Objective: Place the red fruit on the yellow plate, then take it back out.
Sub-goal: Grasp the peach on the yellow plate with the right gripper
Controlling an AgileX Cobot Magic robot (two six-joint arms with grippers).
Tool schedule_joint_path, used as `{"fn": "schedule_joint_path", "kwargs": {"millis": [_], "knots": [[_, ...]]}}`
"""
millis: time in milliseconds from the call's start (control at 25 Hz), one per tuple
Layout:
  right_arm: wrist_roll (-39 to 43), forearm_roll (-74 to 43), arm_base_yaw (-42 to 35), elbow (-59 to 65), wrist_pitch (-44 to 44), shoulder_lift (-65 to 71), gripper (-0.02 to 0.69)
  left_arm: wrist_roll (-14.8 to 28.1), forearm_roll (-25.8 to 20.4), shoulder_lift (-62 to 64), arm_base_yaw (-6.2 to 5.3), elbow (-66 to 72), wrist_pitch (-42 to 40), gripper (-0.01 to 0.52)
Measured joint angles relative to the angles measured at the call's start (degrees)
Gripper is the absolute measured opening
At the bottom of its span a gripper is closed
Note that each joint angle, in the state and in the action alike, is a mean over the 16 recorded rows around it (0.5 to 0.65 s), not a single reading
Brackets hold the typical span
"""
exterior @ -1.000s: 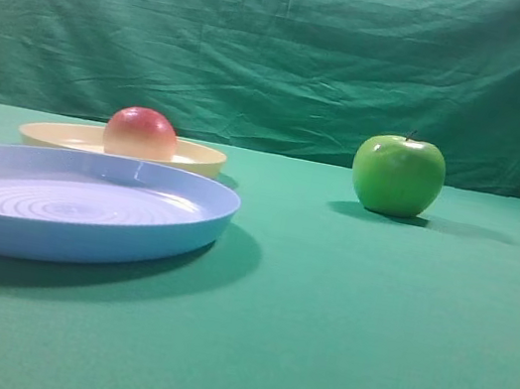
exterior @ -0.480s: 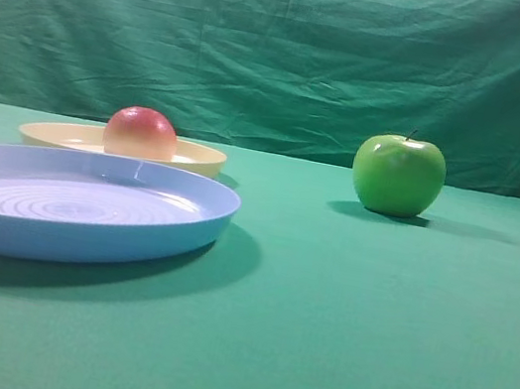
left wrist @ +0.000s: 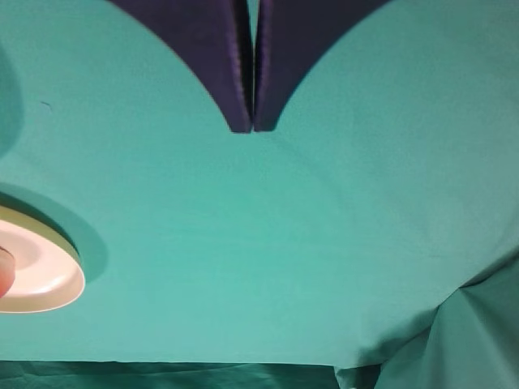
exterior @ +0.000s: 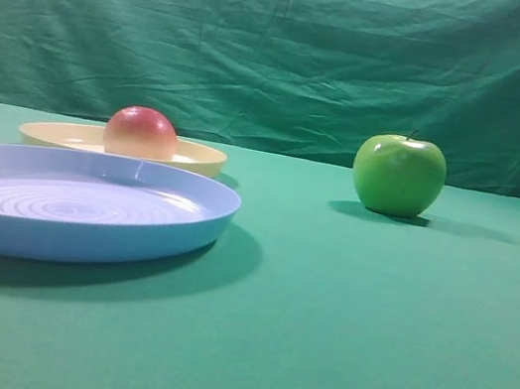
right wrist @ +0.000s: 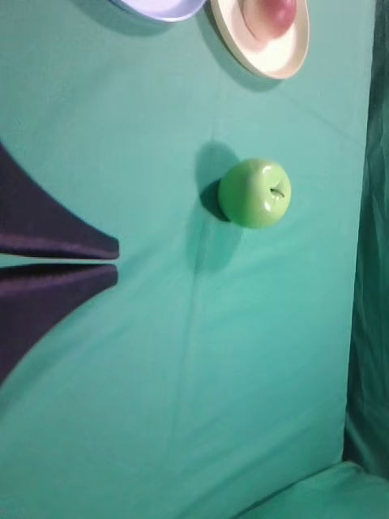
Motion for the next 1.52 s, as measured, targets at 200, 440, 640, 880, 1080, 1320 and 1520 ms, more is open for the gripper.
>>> {"fn": "schedule_joint_path", "kwargs": {"millis": [200, 440, 640, 880, 1080, 1320, 1520], "knots": [[-4.4, 3.0, 4.3, -8.9, 3.7, 10.5, 0.000, 0.0, 0.0, 0.0, 0.00, 0.0, 0.0, 0.000], [-7.8, 7.9, 8.3, -14.7, 5.2, 21.5, 0.000, -0.1, 0.0, 0.0, 0.00, 0.0, 0.0, 0.000], [-9.1, 11.8, 9.8, -16.9, 5.7, 28.5, 0.000, -0.1, 0.0, 0.0, 0.00, 0.0, 0.0, 0.000], [-11.7, 15.7, 10.0, -18.1, 4.8, 34.0, 0.000, -0.1, 0.0, 0.0, 0.00, 0.0, 0.0, 0.000], [-14.9, 16.9, 10.0, -20.9, 4.5, 38.8, 0.000, -0.1, 0.0, 0.0, 0.00, 0.0, 0.0, 0.000], [-18.6, 16.7, 10.1, -30.1, 7.6, 48.6, 0.000, -0.1, 0.0, 0.0, 0.00, 0.0, 0.0, 0.000], [-20.3, 14.9, 11.1, -42.7, 11.7, 60.3, 0.000, -0.1, 0.0, 0.0, 0.00, 0.0, 0.0, 0.000]]}}
